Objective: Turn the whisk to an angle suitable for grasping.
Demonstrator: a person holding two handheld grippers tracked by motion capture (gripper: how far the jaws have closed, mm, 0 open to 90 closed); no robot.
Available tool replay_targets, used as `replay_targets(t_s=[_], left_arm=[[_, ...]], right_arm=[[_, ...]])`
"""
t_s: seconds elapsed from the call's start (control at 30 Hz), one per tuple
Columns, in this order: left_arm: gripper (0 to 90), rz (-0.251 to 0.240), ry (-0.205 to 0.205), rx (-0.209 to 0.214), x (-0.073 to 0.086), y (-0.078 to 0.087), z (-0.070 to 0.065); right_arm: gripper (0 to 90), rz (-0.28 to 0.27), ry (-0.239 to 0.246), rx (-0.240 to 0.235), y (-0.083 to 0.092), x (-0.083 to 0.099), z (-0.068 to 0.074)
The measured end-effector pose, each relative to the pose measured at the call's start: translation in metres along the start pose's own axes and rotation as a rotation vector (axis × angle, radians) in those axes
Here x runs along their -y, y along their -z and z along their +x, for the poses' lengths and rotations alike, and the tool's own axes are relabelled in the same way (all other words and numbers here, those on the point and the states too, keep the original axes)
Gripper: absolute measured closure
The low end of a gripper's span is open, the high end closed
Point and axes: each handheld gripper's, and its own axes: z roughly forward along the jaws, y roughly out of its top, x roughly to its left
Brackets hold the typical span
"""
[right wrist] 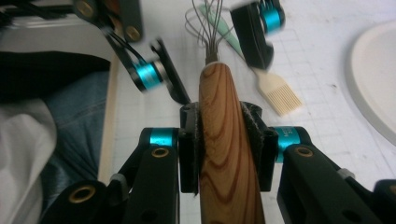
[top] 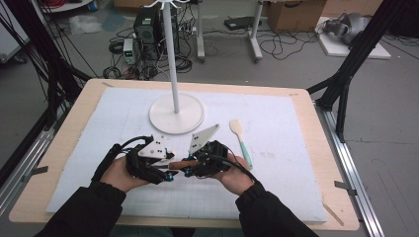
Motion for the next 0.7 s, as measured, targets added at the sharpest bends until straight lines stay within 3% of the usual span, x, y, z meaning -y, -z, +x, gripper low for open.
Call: replay_targets(t_s=[0.2,0.47,0.7], left_arm=[[65.3,0.011,-0.020,0.059,0.000,0.000,0.000],[69.3,0.020,-0.077,0.047,-0.005,0.009,-0.004],[70.7,-0.001,-0.063,0.022,-0.008,0.019,-0.004]], right_arm=[[70.0,-0.023,0.009,-0.017,0.000,-0.003,0.003],[69.4,-0.087,0.007,-0.053,0.004,-0.004,0.002],[61.2,-0.156,-0.048,-0.041,0.011,-0.004,-0.001]])
